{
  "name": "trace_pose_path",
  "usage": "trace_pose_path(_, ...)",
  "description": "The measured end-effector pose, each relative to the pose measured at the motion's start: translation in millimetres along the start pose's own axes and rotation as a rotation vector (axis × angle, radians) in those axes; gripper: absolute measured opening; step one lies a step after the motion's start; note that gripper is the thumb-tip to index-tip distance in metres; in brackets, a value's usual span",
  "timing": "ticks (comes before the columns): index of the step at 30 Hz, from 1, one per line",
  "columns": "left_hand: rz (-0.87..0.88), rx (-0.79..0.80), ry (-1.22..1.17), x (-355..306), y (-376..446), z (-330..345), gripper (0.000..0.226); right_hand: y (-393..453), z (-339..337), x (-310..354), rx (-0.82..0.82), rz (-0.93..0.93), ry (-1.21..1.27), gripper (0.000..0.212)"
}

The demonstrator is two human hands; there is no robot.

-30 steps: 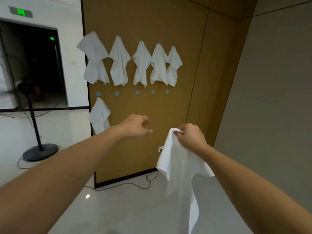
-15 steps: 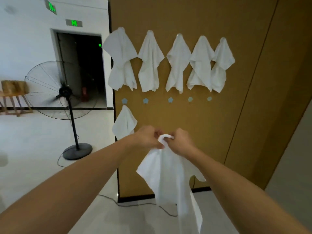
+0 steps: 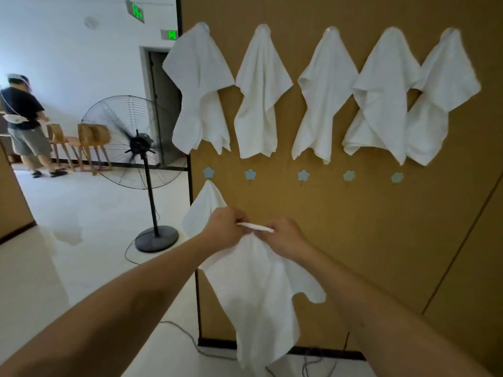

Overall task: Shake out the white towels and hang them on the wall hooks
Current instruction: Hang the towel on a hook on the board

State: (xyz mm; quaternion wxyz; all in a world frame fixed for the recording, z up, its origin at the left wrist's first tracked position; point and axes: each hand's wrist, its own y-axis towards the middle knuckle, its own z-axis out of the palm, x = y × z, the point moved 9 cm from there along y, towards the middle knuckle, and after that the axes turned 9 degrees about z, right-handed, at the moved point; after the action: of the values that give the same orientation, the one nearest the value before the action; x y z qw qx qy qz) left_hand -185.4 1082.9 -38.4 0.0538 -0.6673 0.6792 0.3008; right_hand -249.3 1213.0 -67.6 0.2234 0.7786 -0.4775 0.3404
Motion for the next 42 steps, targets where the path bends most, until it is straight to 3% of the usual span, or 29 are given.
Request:
trace_pose_path(7, -0.187, -0.036, -0.243, 88.0, 81.9, 31.4, 0.022, 105.4, -8.4, -22.8, -0.077, -0.031, 0.01, 0.048)
trace_pose_path(12, -0.158, -0.114, -0.26, 134.4, 157.4, 40.3, 0.027, 194.5, -2.6, -30.3, -0.175, -0.018, -0.031, 0.05)
trace_pose_path(16, -0.117, -0.132, -0.195, 173.4, 219.4, 40.8, 0.022, 258.6, 4.0, -25.0, -0.221, -0.042, -0.141, 0.031)
trace_pose_path(18, -0.078, -0.168, -0.149, 187.5, 251.6, 40.1, 0.02, 289.2, -2.2, -15.6, -0.306, -0.092, -0.166, 0.023)
trace_pose_path(21, -0.033, -0.239, -0.18, 203.8, 287.1, 44.6, 0.02, 327.4, -11.6, -11.6, -0.45, -0.116, -0.19, 0.03)
trace_pose_path(26, -0.095, -0.335, -0.223, 238.1, 307.1, 69.0, 0.005, 365.4, 1.3, -47.5, -0.5, 0.002, -0.058, 0.038)
trace_pose_path(30, -0.189, -0.422, -0.299, 251.8, 298.1, 103.5, 0.026, 367.4, 30.9, -85.4, -0.497, 0.06, 0.133, 0.053)
trace_pose_path(34, -0.292, -0.492, -0.442, 254.0, 287.1, 126.6, 0.025, 370.6, 67.8, -110.6, -0.437, 0.229, 0.419, 0.054)
trace_pose_path(36, -0.307, -0.531, -0.388, 247.9, 281.4, 125.0, 0.022, 369.9, 78.9, -111.4, -0.429, 0.244, 0.472, 0.05)
trace_pose_path(39, -0.149, -0.608, -0.085, 224.8, 277.9, 103.7, 0.009, 365.9, 76.6, -103.8, -0.495, 0.142, 0.409, 0.038)
trace_pose_path(42, -0.025, -0.538, 0.228, 207.0, 282.2, 105.8, 0.029, 350.1, 64.9, -88.3, -0.671, -0.006, 0.2, 0.013)
